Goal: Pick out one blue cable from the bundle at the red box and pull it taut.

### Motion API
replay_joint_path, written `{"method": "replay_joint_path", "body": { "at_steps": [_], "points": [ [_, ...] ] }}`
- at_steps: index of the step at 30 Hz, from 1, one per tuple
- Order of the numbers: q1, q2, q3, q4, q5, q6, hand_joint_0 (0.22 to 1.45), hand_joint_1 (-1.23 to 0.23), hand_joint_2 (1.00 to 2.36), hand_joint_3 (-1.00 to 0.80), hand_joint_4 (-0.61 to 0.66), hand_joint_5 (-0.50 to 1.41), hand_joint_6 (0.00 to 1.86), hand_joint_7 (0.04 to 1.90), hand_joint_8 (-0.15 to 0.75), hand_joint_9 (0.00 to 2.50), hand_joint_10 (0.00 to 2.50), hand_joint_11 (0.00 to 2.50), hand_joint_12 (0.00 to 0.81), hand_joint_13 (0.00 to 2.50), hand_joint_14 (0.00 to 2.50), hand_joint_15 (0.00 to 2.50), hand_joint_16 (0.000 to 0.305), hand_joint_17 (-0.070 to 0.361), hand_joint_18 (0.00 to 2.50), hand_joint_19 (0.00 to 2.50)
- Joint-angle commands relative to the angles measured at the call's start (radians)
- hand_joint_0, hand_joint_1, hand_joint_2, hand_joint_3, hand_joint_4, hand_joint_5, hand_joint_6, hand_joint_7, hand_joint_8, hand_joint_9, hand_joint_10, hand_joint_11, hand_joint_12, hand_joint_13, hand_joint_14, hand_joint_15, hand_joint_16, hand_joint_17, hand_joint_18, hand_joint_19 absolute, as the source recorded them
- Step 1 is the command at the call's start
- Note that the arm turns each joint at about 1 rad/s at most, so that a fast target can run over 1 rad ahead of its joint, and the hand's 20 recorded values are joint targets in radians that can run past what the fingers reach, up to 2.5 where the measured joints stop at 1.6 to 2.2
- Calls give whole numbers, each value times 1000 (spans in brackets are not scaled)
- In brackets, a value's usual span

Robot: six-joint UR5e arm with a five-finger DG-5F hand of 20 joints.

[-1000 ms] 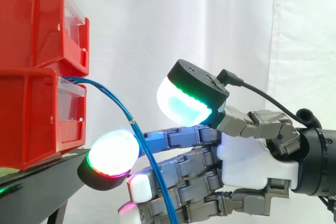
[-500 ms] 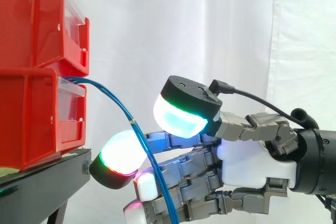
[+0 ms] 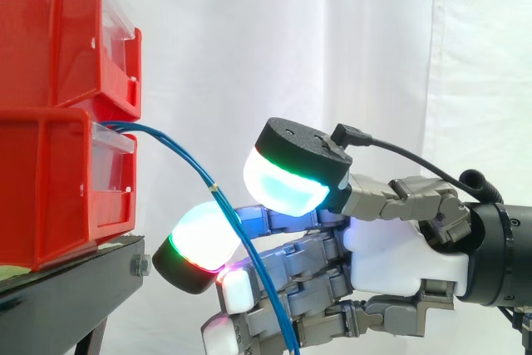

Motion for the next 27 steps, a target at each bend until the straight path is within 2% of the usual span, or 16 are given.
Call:
{"method": "replay_joint_path", "body": {
  "at_steps": [1,11,14,25,27],
  "points": [
    [0,0,0,2,-1,2,648,-681,1013,-324,35,-99,501,1178,235,924,22,624,283,772,19,438,39,88,453,494],
    [2,0,2,17,-8,6,615,-674,1008,-407,28,-92,500,1232,238,935,23,630,286,793,20,454,39,89,480,511],
    [2,0,2,19,-21,6,612,-675,1007,-406,27,-89,500,1249,236,949,23,643,286,810,20,468,40,90,497,519],
    [5,0,2,32,-27,1,557,-690,1001,-483,53,-97,501,1215,243,951,26,654,297,823,19,474,42,94,518,526],
    [5,-11,2,37,-27,-2,561,-691,1002,-478,54,-97,501,1215,244,953,23,659,297,825,19,473,42,93,519,527]
  ]
}}
